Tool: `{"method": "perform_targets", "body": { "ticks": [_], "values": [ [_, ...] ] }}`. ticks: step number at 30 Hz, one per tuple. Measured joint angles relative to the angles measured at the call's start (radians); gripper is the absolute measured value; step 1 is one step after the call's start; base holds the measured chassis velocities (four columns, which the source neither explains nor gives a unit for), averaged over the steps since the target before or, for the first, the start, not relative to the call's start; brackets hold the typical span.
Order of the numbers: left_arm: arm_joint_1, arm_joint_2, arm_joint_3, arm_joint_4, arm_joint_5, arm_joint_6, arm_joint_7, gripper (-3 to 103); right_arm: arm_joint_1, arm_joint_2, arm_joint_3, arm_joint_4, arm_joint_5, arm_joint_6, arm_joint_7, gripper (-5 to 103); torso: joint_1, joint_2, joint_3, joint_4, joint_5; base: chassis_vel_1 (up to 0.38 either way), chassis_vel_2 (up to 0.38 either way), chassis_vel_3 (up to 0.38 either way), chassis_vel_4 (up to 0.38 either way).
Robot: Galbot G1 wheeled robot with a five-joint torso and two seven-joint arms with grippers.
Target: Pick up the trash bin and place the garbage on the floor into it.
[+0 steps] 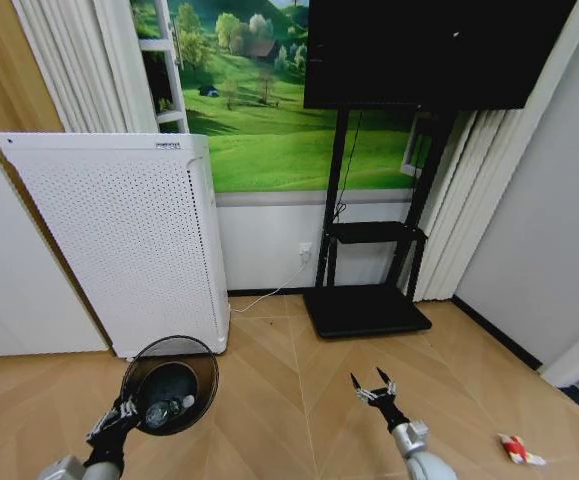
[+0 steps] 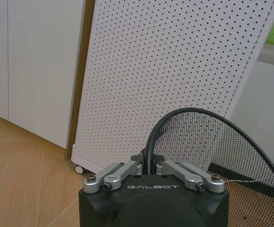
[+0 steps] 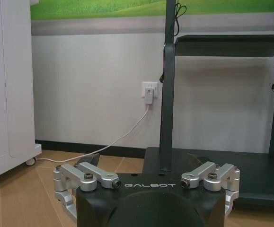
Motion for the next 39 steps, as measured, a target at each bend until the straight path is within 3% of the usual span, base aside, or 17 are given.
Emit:
{"method": "perform_targets", "body": {
  "ticks": [30,33,35,36,39],
  "values": [
    [-0.010,0.003,0.003,0.001,-0.002,0.001,0.001,7,-0.001,-0.009,-0.013,-0.051,-0.058,0.016,0.020,100,0.000,0.000,0.000,-0.0005,0.0007,-0.202,-0.216,0.206,0.202],
    [-0.010,0.001,0.003,0.000,-0.002,0.002,0.000,7,0.011,-0.007,0.007,-0.095,-0.196,0.073,0.033,100,0.000,0.000,0.000,0.0002,-0.0001,0.062,0.053,-0.040,-0.027],
    [-0.009,0.000,0.003,-0.001,-0.002,0.002,0.000,7,0.011,-0.008,0.008,-0.101,-0.210,0.080,0.033,100,0.000,0.000,0.000,0.0002,0.0001,0.094,0.108,-0.071,-0.035],
    [-0.003,0.000,0.002,-0.004,0.001,0.002,0.000,7,-0.004,-0.018,0.009,-0.139,-0.281,0.111,0.059,100,0.000,0.000,0.000,0.0004,0.0000,0.071,0.099,-0.053,-0.053],
    [-0.001,0.001,-0.002,-0.002,0.006,0.001,0.000,7,-0.048,-0.049,-0.029,-0.186,-0.279,0.130,0.112,100,0.000,0.000,0.000,0.0000,0.0002,0.047,0.066,-0.026,-0.031]
  ]
}}
